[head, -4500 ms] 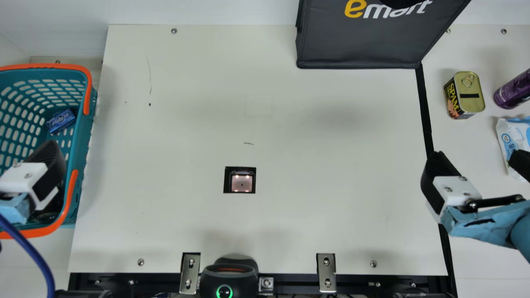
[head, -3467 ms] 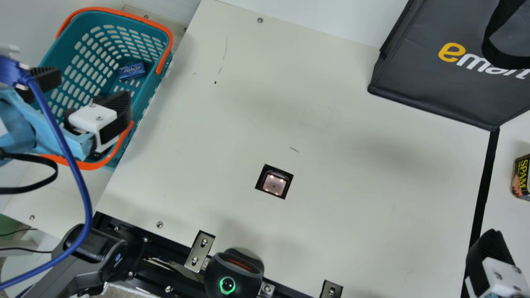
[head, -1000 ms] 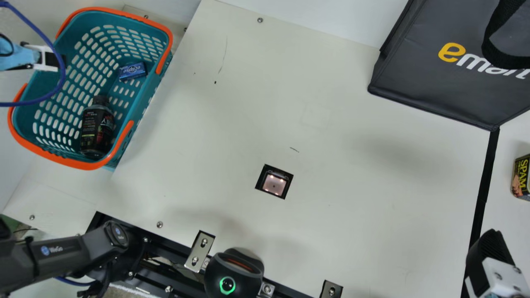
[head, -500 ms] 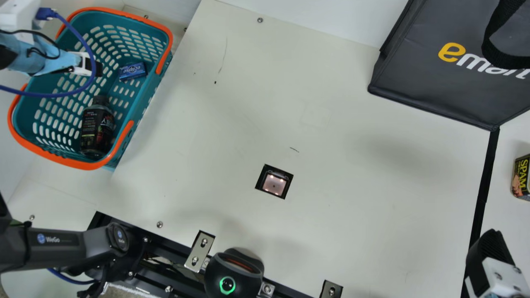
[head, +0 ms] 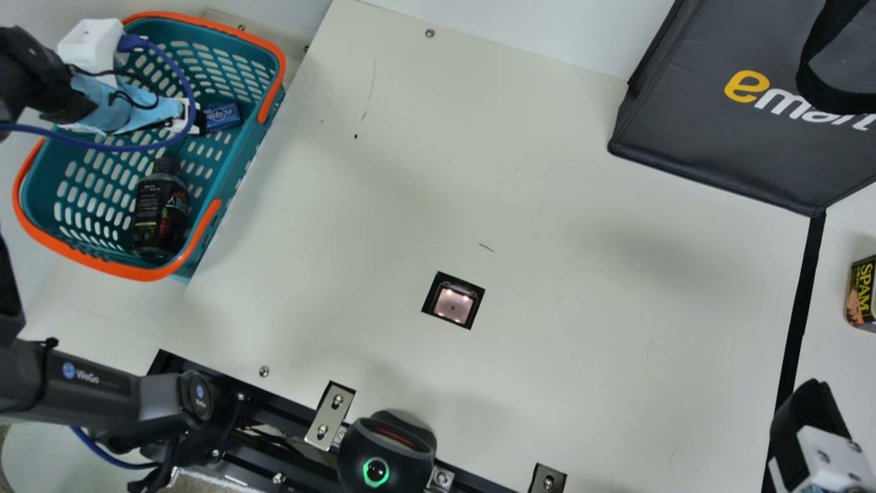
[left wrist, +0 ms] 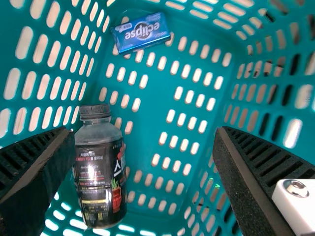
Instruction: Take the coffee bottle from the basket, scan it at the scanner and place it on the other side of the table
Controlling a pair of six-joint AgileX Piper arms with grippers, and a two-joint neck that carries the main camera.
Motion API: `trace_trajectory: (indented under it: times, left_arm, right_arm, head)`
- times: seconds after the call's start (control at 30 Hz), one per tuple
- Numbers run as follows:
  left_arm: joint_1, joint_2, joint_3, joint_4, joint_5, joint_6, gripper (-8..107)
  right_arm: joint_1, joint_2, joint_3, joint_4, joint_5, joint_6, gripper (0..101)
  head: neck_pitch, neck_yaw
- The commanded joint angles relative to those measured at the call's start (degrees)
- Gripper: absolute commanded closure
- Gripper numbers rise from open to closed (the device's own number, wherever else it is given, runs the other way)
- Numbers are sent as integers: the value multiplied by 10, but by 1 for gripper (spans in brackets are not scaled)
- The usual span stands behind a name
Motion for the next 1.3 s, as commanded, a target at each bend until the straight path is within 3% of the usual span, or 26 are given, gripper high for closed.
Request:
trace_trajectory:
  times: [0.0,0.37,0.83,1.27]
  left_arm:
    - [-3,9,6,12,-30,-15,9]
    - [-14,65,42,62,-111,-63,9]
    - [-18,109,57,120,-160,-110,9]
    - [-23,140,71,224,-219,-186,9]
  right_arm:
    - [0,0,0,0,0,0,6]
    - [0,0,0,0,0,0,6]
    - [0,0,0,0,-1,0,6]
    - [0,0,0,0,-1,0,6]
  head:
    - [-17,2]
    - [-17,2]
    - [-17,2]
    - [-17,2]
